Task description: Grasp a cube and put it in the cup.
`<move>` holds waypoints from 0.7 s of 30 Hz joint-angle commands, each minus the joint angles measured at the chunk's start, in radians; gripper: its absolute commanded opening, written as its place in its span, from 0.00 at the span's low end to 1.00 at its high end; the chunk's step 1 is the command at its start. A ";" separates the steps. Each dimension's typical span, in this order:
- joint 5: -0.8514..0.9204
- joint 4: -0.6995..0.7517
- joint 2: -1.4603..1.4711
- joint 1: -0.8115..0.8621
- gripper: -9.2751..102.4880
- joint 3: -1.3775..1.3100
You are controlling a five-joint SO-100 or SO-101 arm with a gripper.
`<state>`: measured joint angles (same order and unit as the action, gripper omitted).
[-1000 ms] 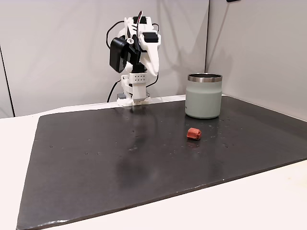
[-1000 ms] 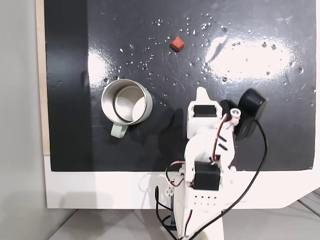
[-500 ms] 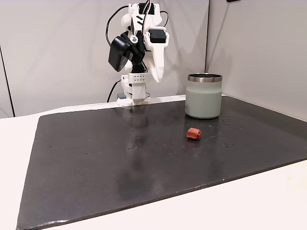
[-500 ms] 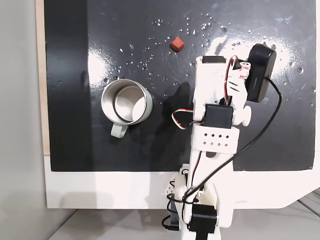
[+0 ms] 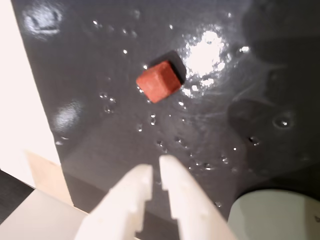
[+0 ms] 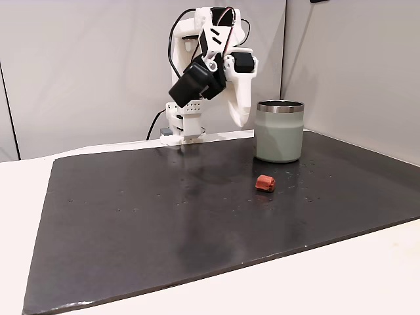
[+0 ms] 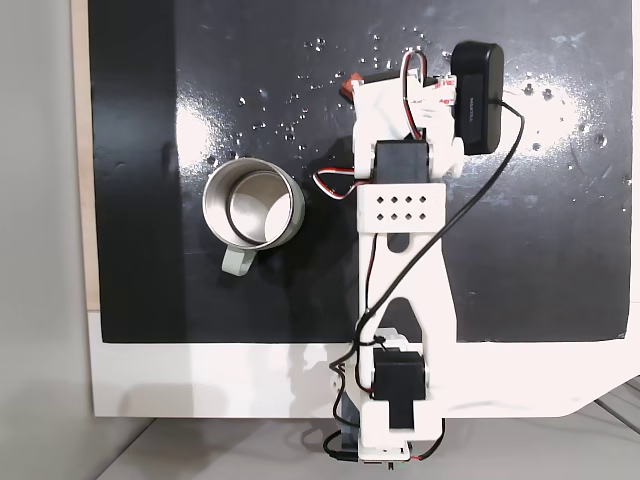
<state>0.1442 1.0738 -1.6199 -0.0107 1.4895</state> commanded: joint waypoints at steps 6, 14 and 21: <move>0.020 0.147 0.222 -0.003 0.08 -0.365; -0.006 0.288 0.426 -0.011 0.08 -0.627; -0.025 0.431 0.603 -0.023 0.08 -0.890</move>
<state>0.1304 1.4619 -1.0262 -0.0215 0.7409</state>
